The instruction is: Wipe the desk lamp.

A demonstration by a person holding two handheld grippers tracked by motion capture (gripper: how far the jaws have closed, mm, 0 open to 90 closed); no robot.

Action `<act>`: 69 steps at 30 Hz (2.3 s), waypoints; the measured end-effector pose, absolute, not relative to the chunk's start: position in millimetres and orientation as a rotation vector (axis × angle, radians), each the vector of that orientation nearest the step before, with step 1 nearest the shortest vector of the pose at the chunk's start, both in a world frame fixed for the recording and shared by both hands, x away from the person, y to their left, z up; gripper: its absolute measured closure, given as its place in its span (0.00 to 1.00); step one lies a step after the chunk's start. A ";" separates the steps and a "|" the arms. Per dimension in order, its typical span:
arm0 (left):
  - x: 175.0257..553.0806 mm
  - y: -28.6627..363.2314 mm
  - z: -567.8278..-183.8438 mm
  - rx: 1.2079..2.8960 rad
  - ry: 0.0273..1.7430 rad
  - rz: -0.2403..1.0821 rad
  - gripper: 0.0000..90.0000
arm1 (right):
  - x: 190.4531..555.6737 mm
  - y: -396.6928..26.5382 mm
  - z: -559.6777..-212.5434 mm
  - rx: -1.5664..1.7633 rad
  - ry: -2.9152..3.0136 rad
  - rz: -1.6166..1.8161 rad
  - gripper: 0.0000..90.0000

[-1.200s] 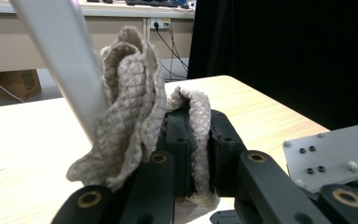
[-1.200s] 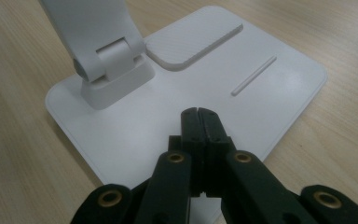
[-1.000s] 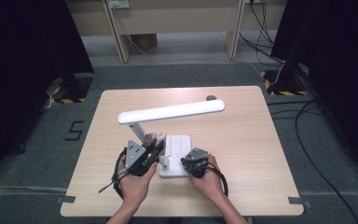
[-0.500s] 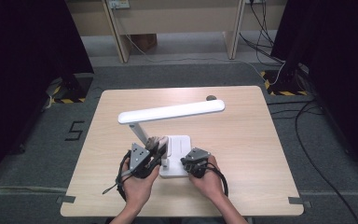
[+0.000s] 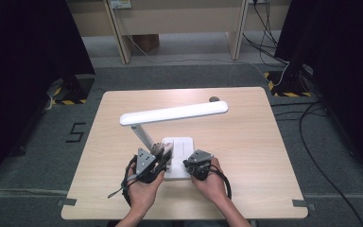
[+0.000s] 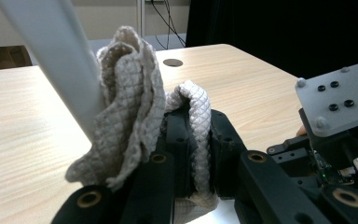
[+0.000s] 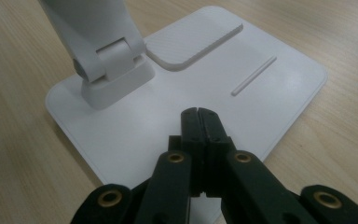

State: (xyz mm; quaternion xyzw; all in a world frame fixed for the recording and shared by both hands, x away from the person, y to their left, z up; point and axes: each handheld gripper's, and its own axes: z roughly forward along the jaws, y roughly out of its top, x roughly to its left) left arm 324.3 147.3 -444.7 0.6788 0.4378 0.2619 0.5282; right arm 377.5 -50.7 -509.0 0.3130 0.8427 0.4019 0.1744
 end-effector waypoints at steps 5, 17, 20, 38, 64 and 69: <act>324.2 146.0 -448.3 1.631 1.049 0.623 0.89 | 377.5 -50.7 -509.0 0.887 2.389 1.139 1.00; 324.2 143.3 -458.7 1.662 1.056 0.606 0.89 | 377.6 -50.8 -509.0 0.887 2.389 1.140 1.00; 324.5 142.8 -460.8 1.668 1.057 0.604 0.89 | 377.6 -50.7 -509.0 0.887 2.389 1.139 1.00; 324.1 137.8 -474.4 1.708 1.069 0.602 0.89 | 377.6 -50.8 -509.0 0.886 2.389 1.139 1.00; 324.9 131.3 -495.7 1.770 1.088 0.569 0.89 | 377.6 -50.9 -509.0 0.885 2.387 1.139 1.00; 324.8 130.9 -497.5 1.769 1.090 0.564 0.89 | 377.7 -50.9 -509.1 0.886 2.387 1.140 1.00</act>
